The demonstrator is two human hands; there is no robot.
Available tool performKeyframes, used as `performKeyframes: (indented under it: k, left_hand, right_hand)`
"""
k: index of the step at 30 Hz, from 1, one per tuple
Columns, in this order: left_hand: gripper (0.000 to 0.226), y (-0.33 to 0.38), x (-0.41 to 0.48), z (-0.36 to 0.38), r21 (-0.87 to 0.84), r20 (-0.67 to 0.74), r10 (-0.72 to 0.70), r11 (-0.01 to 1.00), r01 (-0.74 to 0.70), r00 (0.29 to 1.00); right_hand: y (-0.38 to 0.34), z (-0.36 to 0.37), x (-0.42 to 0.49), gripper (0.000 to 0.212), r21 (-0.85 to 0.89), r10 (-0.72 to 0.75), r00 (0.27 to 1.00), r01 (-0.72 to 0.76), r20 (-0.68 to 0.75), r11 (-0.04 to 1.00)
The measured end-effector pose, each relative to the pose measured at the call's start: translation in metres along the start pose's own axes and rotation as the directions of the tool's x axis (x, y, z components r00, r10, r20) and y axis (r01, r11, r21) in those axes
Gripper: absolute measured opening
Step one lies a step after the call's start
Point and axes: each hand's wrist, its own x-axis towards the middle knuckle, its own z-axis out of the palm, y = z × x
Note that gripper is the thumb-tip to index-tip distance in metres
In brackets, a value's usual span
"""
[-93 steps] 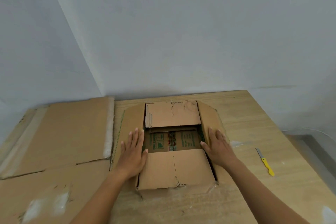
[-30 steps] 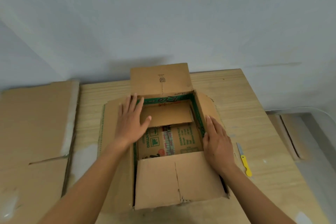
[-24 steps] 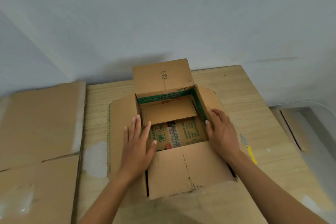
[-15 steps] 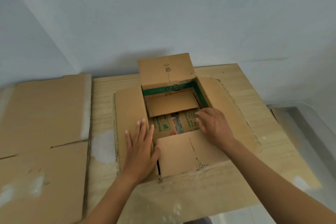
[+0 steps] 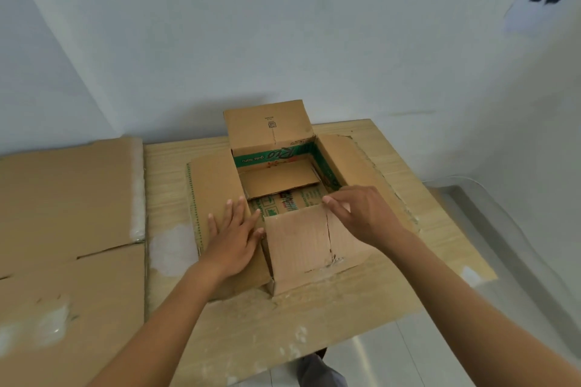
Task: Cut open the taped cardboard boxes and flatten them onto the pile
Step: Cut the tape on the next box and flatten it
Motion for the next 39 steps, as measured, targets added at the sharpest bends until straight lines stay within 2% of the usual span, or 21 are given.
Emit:
performKeyframes:
  k: [2, 5, 6, 9, 13, 15, 17, 18, 20, 22, 25, 28, 30, 32, 34, 37, 39]
  left_hand:
    - [0.05, 0.014, -0.004, 0.0, -0.002, 0.011, 0.05, 0.999, -0.05, 0.999]
    - [0.041, 0.037, -0.011, 0.006, -0.059, 0.074, 0.201, 0.979, -0.197, 0.977]
    - [0.039, 0.042, -0.014, 0.006, -0.118, 0.109, 0.217, 0.972, -0.204, 0.97]
    - [0.057, 0.047, -0.019, 0.003, -0.236, 0.191, 0.188, 0.962, -0.14, 0.964]
    - [0.069, 0.041, -0.021, 0.006, -0.079, 0.291, 0.174, 0.984, -0.158, 0.941]
    - [0.07, 0.043, -0.023, 0.008, -0.013, 0.306, 0.181, 0.982, -0.186, 0.935]
    - [0.072, 0.046, -0.027, 0.012, 0.092, 0.27, 0.18, 0.973, -0.212, 0.946]
    - [0.077, 0.047, -0.029, 0.016, 0.14, 0.236, 0.188, 0.964, -0.225, 0.953]
    - [0.089, 0.044, -0.032, 0.025, 0.188, 0.15, 0.234, 0.947, -0.26, 0.961]
    - [0.088, 0.043, -0.033, 0.029, 0.182, 0.089, 0.27, 0.942, -0.282, 0.959]
    - [0.085, 0.039, -0.033, 0.032, 0.166, 0.034, 0.295, 0.941, -0.296, 0.955]
    - [0.084, 0.032, -0.031, 0.036, 0.157, -0.052, 0.311, 0.941, -0.3, 0.949]
    - [0.082, 0.024, -0.03, 0.041, 0.11, -0.148, 0.258, 0.964, -0.243, 0.955]
    - [0.075, 0.012, -0.028, 0.045, 0.012, -0.252, 0.126, 0.992, -0.127, 0.96]
    - [0.072, -0.001, -0.029, 0.045, -0.103, -0.311, -0.034, 0.995, 0.002, 0.95]
    - [0.085, -0.015, -0.03, 0.035, -0.277, -0.314, -0.294, 0.938, 0.209, 0.903]
    - [0.09, -0.023, -0.029, 0.027, -0.398, -0.286, -0.438, 0.863, 0.31, 0.852]
  right_hand:
    - [-0.002, -0.016, -0.02, 0.055, 0.065, 0.028, 0.999, -0.026, -0.021, 0.998]
    - [-0.007, -0.031, -0.051, 0.047, 0.137, 0.077, 0.997, -0.078, 0.01, 0.988]
    - [-0.008, -0.031, -0.06, 0.048, 0.158, 0.085, 0.996, -0.086, 0.011, 0.984]
    - [-0.007, -0.02, -0.082, 0.056, 0.164, 0.067, 0.998, -0.069, 0.018, 0.984]
    - [-0.002, -0.013, -0.097, 0.046, 0.158, 0.07, 0.991, -0.088, 0.115, 0.984]
    - [-0.003, -0.013, -0.1, 0.039, 0.197, 0.094, 0.96, -0.149, 0.264, 0.969]
    - [-0.007, -0.006, -0.101, 0.048, 0.236, 0.153, 0.88, -0.282, 0.45, 0.93]
    - [-0.008, 0.002, -0.102, 0.054, 0.198, 0.175, 0.857, -0.303, 0.485, 0.932]
    - [-0.013, 0.018, -0.099, 0.061, 0.045, 0.188, 0.885, -0.228, 0.425, 0.973]
    - [-0.015, 0.032, -0.091, 0.062, -0.056, 0.157, 0.926, -0.147, 0.344, 0.988]
    - [-0.015, 0.046, -0.075, 0.062, -0.084, 0.103, 0.917, -0.076, 0.385, 0.994]
    - [-0.011, 0.052, -0.065, 0.056, -0.076, 0.103, 0.889, -0.077, 0.446, 0.994]
    - [-0.008, 0.054, -0.063, 0.067, -0.065, 0.105, 0.888, -0.084, 0.447, 0.994]
    - [-0.007, 0.057, -0.064, 0.091, -0.058, 0.081, 0.908, -0.062, 0.411, 0.996]
    - [-0.007, 0.063, -0.064, 0.098, -0.066, 0.066, 0.931, -0.044, 0.359, 0.997]
    - [-0.005, 0.068, -0.068, 0.104, -0.059, 0.044, 0.953, -0.028, 0.301, 0.998]
    - [-0.003, 0.071, -0.072, 0.109, -0.041, 0.048, 0.958, -0.038, 0.282, 0.998]
